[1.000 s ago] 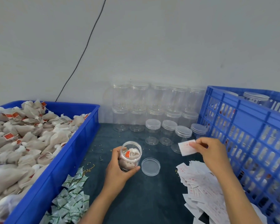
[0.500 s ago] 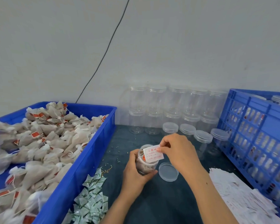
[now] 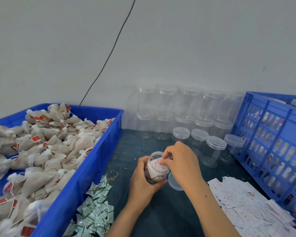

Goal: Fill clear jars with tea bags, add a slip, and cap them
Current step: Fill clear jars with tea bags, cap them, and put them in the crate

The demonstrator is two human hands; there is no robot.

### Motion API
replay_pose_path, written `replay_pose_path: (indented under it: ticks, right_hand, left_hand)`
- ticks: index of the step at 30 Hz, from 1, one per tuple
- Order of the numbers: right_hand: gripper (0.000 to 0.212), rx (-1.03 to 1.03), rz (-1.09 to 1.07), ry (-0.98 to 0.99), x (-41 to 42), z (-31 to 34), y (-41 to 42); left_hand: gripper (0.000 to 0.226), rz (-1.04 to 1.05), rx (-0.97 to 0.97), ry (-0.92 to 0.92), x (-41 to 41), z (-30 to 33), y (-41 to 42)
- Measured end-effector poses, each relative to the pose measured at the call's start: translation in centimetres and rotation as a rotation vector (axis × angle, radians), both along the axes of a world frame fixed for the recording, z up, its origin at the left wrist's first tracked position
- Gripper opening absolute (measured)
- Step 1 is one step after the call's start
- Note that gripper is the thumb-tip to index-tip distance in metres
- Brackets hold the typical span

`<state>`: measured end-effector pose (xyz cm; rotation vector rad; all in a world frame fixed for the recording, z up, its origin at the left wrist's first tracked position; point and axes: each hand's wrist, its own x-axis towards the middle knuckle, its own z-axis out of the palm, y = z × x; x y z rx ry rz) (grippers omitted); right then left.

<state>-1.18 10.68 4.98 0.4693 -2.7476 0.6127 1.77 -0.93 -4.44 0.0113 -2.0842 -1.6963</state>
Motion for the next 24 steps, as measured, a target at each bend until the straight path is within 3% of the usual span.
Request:
replay_pose_path:
  ticks: [9,16,19,21,24]
  right_hand:
    - [0.027,0.054,0.067,0.116,0.0,0.0,0.0]
    - [0.015,-0.257,-0.001,0.153,-1.2,1.3,3.0]
    - [0.012,-0.19,-0.072,-0.018,-2.5,0.2,5.0]
    - [0.032,-0.096,-0.059,-0.255,-3.1,-1.4,5.8]
    - [0.061,-0.192,0.061,-0.548,-3.3,-3.4,6.1]
  left_hand:
    - [0.07,0.011,-0.022,-0.004,0.2,0.0,0.0]
    - [0.069,0.054,-0.04,0.009,-0.2,-0.6,-0.3]
    - [0.069,0.07,-0.049,0.016,-0.3,-0.7,-0.3]
    - [0.069,0.074,-0.051,0.017,-0.3,-0.8,-0.3]
    - [0.069,0.075,-0.051,0.012,-0.4,-0.8,-0.4]
